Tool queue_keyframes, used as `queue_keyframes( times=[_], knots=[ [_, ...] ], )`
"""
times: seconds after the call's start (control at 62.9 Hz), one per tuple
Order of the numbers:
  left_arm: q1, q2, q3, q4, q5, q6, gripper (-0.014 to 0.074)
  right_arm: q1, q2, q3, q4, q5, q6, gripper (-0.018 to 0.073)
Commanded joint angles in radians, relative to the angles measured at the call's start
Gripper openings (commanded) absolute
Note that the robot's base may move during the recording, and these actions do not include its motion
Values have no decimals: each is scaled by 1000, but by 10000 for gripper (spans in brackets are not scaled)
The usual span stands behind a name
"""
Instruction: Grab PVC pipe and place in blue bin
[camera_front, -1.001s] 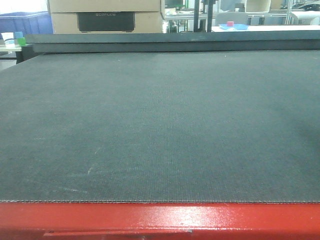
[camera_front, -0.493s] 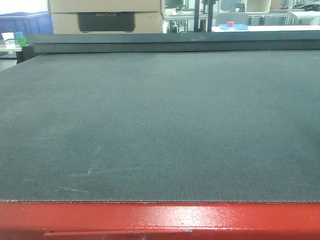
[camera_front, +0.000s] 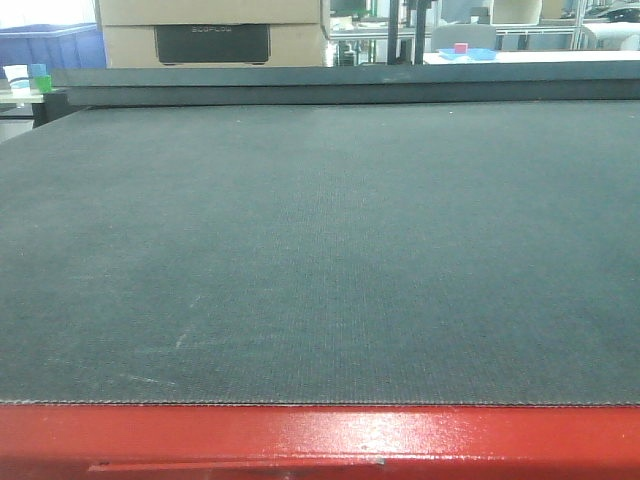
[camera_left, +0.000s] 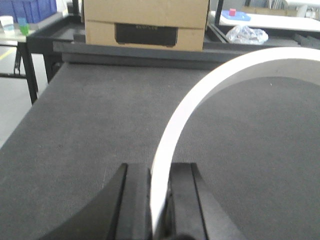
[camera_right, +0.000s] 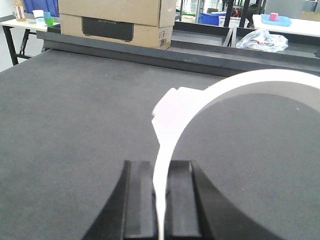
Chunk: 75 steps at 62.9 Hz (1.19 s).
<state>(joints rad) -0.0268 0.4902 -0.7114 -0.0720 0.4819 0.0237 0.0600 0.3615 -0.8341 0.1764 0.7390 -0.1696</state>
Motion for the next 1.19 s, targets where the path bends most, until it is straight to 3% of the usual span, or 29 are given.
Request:
queue_keyframes(
  times=[0.0,0.175,0.413,0.731,1.176],
  knots=[
    [4,-7,-1,-11,-14,-9,-111,-2,-42,30,-13,-41,-4,-169],
    [4,-7,-1,-11,-21,-9,-111,-2,-105,69,-13,-90,-4,-169],
    [4,-7,44,-11,-39,-9,-111,-2,-107,69,-13,-29,-4,-169],
    [4,-132,203,-33,-177,-9,-111,-2,-107,69,-13,-44,5,-169],
    [4,-258,275,-33,-170,-9,-111,-2,-117,142,-13,-77,4,-169]
  ],
)
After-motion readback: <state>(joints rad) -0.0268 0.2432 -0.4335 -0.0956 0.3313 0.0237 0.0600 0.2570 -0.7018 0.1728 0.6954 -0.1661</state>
